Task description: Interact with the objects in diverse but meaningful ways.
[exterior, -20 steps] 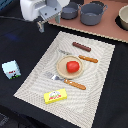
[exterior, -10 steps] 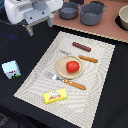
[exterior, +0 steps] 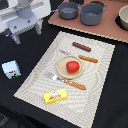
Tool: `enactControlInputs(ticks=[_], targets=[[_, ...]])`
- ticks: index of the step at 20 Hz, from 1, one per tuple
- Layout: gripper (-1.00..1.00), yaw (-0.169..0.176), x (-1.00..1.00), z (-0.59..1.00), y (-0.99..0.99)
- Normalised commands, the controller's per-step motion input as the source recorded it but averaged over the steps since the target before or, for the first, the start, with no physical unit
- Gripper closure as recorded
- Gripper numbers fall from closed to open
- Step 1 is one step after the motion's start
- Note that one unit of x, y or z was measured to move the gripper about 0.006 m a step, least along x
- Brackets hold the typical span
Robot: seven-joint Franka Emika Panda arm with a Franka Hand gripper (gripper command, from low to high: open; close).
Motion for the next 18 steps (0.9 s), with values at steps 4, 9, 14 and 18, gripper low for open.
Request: enactControlInputs(ticks=[4,9,14,18], targets=[[-1.0,-0.018,-0.14,-0.08,-0.45],[-1.0,-0.043,-0.16,-0.19,-0.39],[-1.0,-0.047,-0.17,-0.19,-0.37],[-1.0,-0.071,-0.09,-0.17,-0.34]])
